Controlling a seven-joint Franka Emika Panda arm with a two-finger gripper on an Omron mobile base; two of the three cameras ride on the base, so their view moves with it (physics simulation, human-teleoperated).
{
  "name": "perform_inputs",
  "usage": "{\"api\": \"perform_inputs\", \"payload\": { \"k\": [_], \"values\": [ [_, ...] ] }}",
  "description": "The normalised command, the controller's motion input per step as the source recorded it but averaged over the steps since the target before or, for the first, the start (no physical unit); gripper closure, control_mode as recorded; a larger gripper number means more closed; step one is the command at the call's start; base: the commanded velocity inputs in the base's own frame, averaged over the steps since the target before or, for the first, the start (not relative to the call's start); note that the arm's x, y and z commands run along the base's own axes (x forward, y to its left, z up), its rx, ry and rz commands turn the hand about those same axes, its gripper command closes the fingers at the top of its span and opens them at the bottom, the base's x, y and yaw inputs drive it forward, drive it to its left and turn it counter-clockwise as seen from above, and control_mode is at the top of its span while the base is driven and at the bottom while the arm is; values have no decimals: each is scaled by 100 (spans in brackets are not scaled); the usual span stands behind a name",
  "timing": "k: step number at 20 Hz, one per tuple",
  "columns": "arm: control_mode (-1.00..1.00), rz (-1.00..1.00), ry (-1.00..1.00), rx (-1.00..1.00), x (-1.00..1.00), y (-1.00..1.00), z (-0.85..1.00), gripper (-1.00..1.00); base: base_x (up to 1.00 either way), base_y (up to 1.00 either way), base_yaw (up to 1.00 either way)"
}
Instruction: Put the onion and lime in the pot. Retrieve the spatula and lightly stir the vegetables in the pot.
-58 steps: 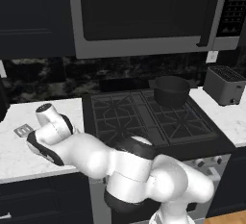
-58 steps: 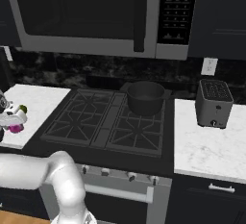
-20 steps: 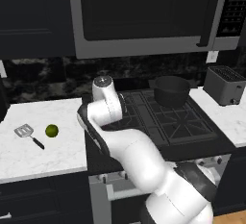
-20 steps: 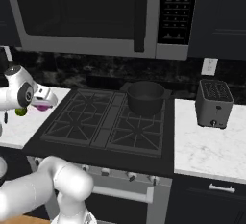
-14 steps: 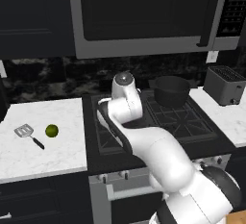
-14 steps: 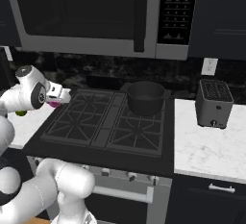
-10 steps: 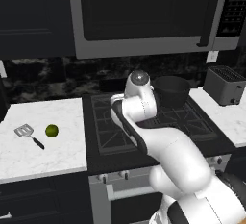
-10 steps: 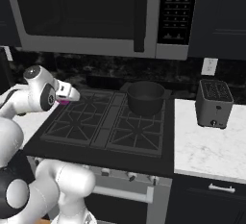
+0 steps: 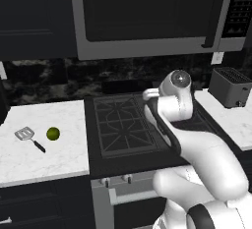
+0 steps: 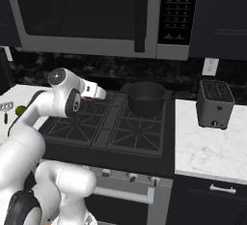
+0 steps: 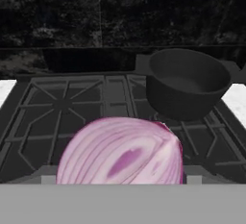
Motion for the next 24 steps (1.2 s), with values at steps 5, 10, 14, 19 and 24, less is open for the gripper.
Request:
{"api": "perform_inputs", "payload": {
  "k": [5, 10, 14, 19, 24],
  "values": [
    [-100, -6, -5, 0, 0, -100, 20, 100, 0, 0, 0],
    [-100, -3, -2, 0, 15, -100, 9, 100, 0, 0, 0],
    [-100, 0, 0, 0, 58, -77, 0, 100, 0, 0, 0],
    [-100, 0, 0, 0, 76, -31, 0, 100, 0, 0, 0],
    [-100, 0, 1, 0, 75, 0, -8, 100, 0, 0, 0]
  ]
}}
